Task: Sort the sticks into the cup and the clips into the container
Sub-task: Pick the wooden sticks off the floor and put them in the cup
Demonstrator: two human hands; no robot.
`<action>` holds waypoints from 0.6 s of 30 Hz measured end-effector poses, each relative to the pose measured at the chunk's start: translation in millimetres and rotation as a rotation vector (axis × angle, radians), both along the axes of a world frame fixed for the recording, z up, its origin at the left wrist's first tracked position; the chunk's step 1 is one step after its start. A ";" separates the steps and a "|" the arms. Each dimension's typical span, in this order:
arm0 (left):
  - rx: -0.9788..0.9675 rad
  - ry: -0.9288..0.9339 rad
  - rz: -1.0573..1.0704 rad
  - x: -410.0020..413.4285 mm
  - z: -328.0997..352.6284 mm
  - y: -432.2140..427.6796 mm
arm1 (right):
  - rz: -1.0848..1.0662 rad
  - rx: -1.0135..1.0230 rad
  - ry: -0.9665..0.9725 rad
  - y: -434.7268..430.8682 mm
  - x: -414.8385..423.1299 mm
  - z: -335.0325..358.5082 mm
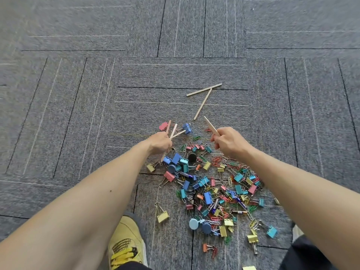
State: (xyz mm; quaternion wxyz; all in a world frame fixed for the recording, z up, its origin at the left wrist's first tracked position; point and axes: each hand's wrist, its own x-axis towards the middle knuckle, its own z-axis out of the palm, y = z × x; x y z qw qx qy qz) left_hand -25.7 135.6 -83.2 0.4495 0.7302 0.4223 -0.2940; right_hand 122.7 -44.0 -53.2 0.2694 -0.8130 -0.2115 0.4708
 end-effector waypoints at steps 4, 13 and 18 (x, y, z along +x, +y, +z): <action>-0.157 -0.054 0.087 -5.4 19.7 3.3 | 0.023 0.028 -0.005 3.8 -1.2 4.6; -0.123 -0.208 0.207 15.9 25.5 3.0 | -0.001 0.072 -0.029 9.7 4.9 3.3; 0.106 -0.282 0.060 54.6 21.6 12.7 | -0.048 0.054 0.007 7.6 19.9 -1.6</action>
